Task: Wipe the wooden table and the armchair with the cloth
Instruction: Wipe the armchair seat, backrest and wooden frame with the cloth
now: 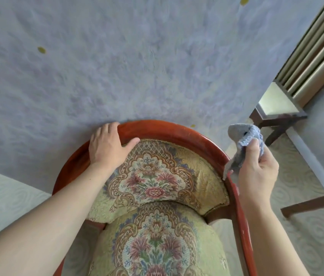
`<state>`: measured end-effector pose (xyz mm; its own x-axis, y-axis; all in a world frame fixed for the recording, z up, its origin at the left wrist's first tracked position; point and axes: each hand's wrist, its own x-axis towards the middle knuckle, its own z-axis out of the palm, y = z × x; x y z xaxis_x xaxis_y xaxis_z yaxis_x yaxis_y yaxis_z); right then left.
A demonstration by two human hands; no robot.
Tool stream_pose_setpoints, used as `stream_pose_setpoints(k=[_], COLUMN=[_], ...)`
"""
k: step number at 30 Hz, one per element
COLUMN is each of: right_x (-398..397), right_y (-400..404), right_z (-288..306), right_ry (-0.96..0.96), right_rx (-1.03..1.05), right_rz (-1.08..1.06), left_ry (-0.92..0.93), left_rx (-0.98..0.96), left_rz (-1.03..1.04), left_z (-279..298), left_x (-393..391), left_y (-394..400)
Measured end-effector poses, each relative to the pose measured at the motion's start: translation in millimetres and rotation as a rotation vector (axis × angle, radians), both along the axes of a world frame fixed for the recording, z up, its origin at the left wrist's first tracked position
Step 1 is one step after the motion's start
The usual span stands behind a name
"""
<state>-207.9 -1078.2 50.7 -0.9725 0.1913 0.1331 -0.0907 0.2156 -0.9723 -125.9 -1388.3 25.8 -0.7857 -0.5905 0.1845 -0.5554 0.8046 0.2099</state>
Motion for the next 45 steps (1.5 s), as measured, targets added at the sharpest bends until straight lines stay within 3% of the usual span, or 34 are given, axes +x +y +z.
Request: stream_pose_setpoints(k=[11, 16, 21, 27, 31, 35, 41, 45], right_x=[-14, 3, 21, -5, -4, 10, 38, 23], right_y=[-82, -146, -200, -153, -103, -135, -217, -196], right_z=[-45, -57, -62, -67, -76, -73, -63, -61], right_ry=[0.021, 0.235, 0.529, 0.775, 0.506, 0.316, 0.575, 0.707], right_rx=[0.433, 0.517, 0.62, 0.862, 0.795, 0.665, 0.639, 0.775], right_rz=[0.036, 0.136, 0.419, 0.452, 0.113, 0.011, 0.415, 0.473], left_ry=[0.09, 0.126, 0.152, 0.192, 0.216, 0.195, 0.265, 0.239], left_rx=[-0.207, -0.258, -0.245, -0.252, -0.263, -0.256, -0.197, -0.178], left_rz=[-0.152, -0.179, -0.214, -0.22, -0.198, -0.195, -0.21, -0.236], left_z=[-24, -29, -35, -38, -37, -37, -37, -36], left_x=[-13, -13, -14, -15, -15, -14, -11, -11], left_y=[-32, -35, -39, -42, -41, -40, -38, -38])
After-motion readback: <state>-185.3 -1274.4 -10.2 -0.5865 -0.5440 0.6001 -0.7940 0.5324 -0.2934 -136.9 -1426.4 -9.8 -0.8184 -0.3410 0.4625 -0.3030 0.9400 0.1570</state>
